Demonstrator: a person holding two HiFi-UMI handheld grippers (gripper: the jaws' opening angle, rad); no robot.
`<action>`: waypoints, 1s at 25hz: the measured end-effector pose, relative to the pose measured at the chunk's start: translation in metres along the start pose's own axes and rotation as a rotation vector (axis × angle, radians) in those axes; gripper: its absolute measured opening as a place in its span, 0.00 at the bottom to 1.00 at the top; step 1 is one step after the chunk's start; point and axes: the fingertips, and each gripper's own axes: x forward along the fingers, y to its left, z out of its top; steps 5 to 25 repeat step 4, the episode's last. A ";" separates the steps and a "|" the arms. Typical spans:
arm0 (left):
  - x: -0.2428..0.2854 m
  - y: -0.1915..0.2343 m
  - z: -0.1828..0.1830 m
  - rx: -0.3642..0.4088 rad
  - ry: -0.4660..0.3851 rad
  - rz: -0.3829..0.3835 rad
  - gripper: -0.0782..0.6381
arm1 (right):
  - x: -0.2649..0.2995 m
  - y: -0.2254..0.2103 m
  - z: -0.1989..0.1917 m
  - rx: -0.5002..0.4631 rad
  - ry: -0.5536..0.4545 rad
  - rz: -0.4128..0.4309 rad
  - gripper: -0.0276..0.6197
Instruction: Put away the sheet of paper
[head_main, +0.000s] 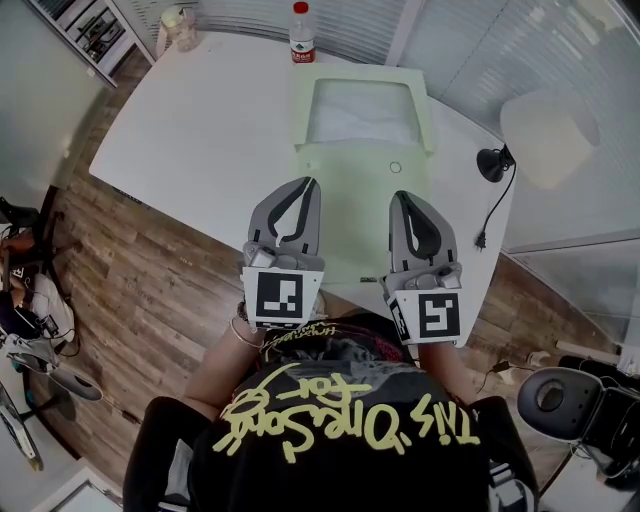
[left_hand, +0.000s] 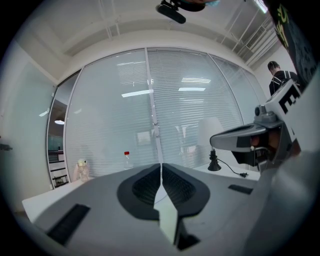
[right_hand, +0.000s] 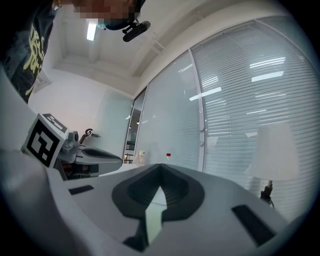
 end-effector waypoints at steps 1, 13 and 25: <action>0.000 0.000 -0.002 -0.002 0.004 0.001 0.13 | 0.000 0.000 0.000 -0.002 -0.001 0.001 0.05; 0.000 0.001 -0.004 -0.009 0.011 0.003 0.13 | -0.001 0.003 0.000 -0.009 -0.003 0.005 0.05; 0.000 0.001 -0.004 -0.009 0.011 0.003 0.13 | -0.001 0.003 0.000 -0.009 -0.003 0.005 0.05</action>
